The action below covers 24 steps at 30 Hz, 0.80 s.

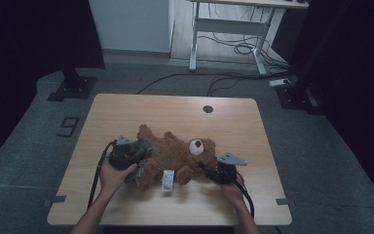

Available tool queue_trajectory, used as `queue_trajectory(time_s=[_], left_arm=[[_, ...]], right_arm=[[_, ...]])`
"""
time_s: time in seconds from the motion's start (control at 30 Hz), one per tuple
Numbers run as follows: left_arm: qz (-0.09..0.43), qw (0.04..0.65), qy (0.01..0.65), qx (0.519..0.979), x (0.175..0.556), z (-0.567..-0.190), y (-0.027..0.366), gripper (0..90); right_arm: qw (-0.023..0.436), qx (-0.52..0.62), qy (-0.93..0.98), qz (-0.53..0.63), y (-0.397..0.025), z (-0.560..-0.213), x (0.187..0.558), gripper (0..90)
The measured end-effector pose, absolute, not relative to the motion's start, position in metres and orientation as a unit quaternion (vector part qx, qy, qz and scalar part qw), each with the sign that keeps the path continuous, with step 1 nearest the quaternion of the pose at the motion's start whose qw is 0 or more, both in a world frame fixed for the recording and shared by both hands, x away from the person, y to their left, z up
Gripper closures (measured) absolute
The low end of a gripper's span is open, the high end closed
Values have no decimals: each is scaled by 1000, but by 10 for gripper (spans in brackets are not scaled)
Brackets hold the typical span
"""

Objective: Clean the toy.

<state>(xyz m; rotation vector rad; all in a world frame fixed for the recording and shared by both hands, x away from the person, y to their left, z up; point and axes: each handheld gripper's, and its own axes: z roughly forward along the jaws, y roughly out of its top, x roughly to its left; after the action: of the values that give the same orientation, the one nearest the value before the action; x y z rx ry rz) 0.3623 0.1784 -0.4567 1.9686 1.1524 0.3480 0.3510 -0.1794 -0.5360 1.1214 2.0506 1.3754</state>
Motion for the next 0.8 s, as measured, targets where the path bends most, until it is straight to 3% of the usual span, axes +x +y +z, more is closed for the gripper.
queue_trajectory(time_s=[0.1, 0.27, 0.43, 0.53, 0.63, 0.8], left_arm=[[131, 450, 421, 777, 357, -433, 154, 754], [120, 474, 362, 794, 353, -419, 93, 754], [75, 474, 334, 811, 356, -435, 32, 755], [67, 431, 326, 839, 359, -460, 2, 753], [67, 425, 328, 841, 360, -475, -4, 756], [75, 429, 343, 832, 362, -468, 19, 761]], right_arm=[[214, 405, 738, 495, -179, -536, 350, 453], [213, 406, 737, 496, -179, -536, 350, 451], [210, 405, 737, 499, -180, -536, 350, 448], [208, 407, 737, 498, -180, -537, 351, 448], [208, 410, 742, 489, -180, -537, 351, 449], [209, 410, 738, 493, -180, -537, 351, 453]])
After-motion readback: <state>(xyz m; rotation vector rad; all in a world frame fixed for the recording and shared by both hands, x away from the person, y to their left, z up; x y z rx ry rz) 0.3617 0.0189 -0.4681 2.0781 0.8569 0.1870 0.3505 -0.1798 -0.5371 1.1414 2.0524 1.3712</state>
